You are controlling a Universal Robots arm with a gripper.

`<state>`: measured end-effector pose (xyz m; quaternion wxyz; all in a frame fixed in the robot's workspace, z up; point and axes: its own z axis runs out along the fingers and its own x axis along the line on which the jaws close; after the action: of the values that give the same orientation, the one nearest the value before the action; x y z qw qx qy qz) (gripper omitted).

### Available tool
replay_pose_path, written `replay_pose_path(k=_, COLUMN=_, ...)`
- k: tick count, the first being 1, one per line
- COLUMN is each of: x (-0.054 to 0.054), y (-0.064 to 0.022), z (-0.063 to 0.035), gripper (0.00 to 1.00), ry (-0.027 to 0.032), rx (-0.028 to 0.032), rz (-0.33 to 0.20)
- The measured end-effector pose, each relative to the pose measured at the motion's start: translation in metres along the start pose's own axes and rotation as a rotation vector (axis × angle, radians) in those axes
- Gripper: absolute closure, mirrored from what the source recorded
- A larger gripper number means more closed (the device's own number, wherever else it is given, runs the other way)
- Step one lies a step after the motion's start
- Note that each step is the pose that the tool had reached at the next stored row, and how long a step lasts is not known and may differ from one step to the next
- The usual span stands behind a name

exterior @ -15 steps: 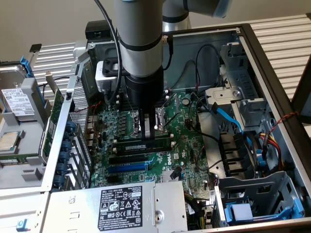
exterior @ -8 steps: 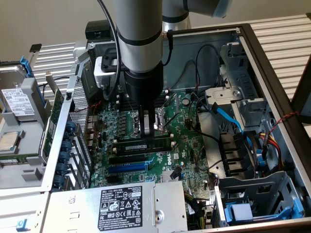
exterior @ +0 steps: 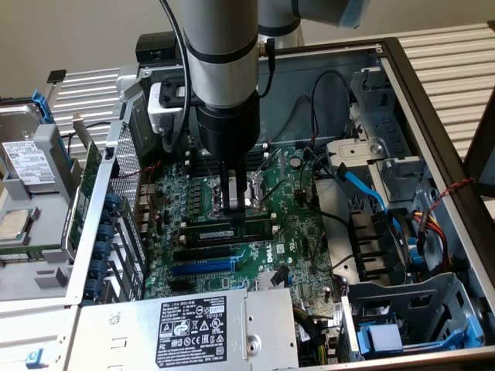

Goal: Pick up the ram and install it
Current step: 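Insert the ram into the slot, then press down the ram until it locks into place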

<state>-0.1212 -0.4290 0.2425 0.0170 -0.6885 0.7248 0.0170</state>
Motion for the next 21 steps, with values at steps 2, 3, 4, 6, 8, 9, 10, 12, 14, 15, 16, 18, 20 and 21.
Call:
replay_pose_path(k=2, x=0.0, y=0.0003, z=-0.0001, gripper=0.74, ry=0.0001, rx=-0.0001, rz=0.0)
replay_pose_path(k=3, x=0.0, y=0.0004, z=-0.0001, gripper=0.74, ry=0.0001, rx=-0.0001, rz=0.0)
replay_pose_path(k=4, x=0.0, y=0.0004, z=-0.0001, gripper=0.74, ry=0.0002, rx=-0.0001, rz=0.0)
replay_pose_path(k=6, x=0.0, y=0.0004, z=-0.0002, gripper=0.74, ry=0.0002, rx=-0.0001, rz=0.0)
replay_pose_path(k=8, x=0.0, y=0.0004, z=-0.0002, gripper=0.74, ry=0.0002, rx=-0.0001, rz=0.0)
replay_pose_path(k=9, x=0.0, y=0.0004, z=-0.0002, gripper=0.74, ry=0.0002, rx=-0.0001, rz=0.0)
replay_pose_path(k=10, x=0.0, y=0.0005, z=-0.0002, gripper=0.74, ry=0.0002, rx=-0.0001, rz=0.0)
replay_pose_path(k=12, x=0.0, y=0.0012, z=-0.0002, gripper=0.74, ry=0.0003, rx=-0.0002, rz=0.0)
replay_pose_path(k=14, x=0.0, y=0.0023, z=-0.0003, gripper=0.74, ry=0.0004, rx=-0.0002, rz=0.0)
replay_pose_path(k=15, x=0.0, y=0.0029, z=-0.0002, gripper=0.74, ry=0.0003, rx=-0.0002, rz=0.0)
replay_pose_path(k=16, x=0.0, y=0.0041, z=-0.0002, gripper=0.74, ry=0.0003, rx=-0.0002, rz=0.0)
replay_pose_path(k=18, x=-0.001, y=0.0076, z=-0.0001, gripper=0.74, ry=0.0002, rx=-0.0001, rz=0.0)
replay_pose_path(k=20, x=-0.002, y=0.011, z=0.0, gripper=0.76, ry=0.0002, rx=-0.0001, rz=0.0)
replay_pose_path(k=21, x=-0.003, y=0.0119, z=0.0, gripper=0.76, ry=0.0003, rx=-0.0001, rz=0.0)
